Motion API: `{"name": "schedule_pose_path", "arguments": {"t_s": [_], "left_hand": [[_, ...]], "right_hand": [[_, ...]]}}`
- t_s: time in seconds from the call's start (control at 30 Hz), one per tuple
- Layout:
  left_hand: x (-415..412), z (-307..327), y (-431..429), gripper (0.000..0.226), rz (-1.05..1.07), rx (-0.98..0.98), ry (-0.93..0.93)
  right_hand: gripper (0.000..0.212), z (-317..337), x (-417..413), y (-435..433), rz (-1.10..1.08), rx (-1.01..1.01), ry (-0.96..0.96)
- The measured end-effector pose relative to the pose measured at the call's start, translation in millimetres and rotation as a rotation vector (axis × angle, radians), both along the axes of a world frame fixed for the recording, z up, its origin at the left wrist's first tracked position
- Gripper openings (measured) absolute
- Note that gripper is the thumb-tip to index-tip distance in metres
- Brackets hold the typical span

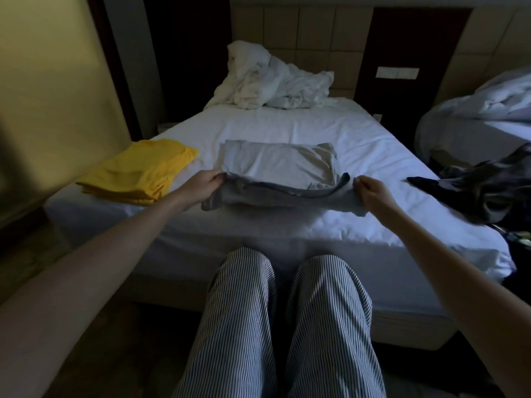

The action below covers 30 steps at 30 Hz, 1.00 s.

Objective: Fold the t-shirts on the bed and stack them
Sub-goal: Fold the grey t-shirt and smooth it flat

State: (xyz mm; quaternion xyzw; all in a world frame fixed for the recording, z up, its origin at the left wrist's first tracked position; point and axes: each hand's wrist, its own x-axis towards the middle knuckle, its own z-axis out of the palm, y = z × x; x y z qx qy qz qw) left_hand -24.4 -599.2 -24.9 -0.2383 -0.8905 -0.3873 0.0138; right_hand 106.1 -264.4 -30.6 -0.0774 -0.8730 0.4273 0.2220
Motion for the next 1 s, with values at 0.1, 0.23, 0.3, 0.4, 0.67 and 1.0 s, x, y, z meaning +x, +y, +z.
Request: {"name": "schedule_pose_path", "arguments": {"t_s": [0.1, 0.23, 0.3, 0.4, 0.67, 1.0], "left_hand": [[6, 16, -11, 0.035, -0.067, 0.028, -0.15], [2, 25, -26, 0.064, -0.072, 0.012, -0.331], [-4, 30, -24, 0.067, -0.086, 0.024, -0.375], [-22, 38, -12, 0.031, -0.056, 0.116, -0.384], [-123, 35, 29, 0.024, 0.163, 0.08, -0.115], [-268, -1, 78, 0.026, 0.271, -0.053, 0.152]], "right_hand": [[0.031, 30, 12, -7, 0.086, -0.121, -0.054], [0.023, 54, 16, -8, 0.253, -0.266, -0.224], [0.024, 58, 8, -9, 0.25, -0.275, -0.238], [0.025, 59, -16, -5, 0.162, -0.222, -0.224], [0.03, 40, -132, 21, -0.078, -0.031, -0.234], [0.036, 17, -297, 76, -0.135, 0.122, -0.214]]}}
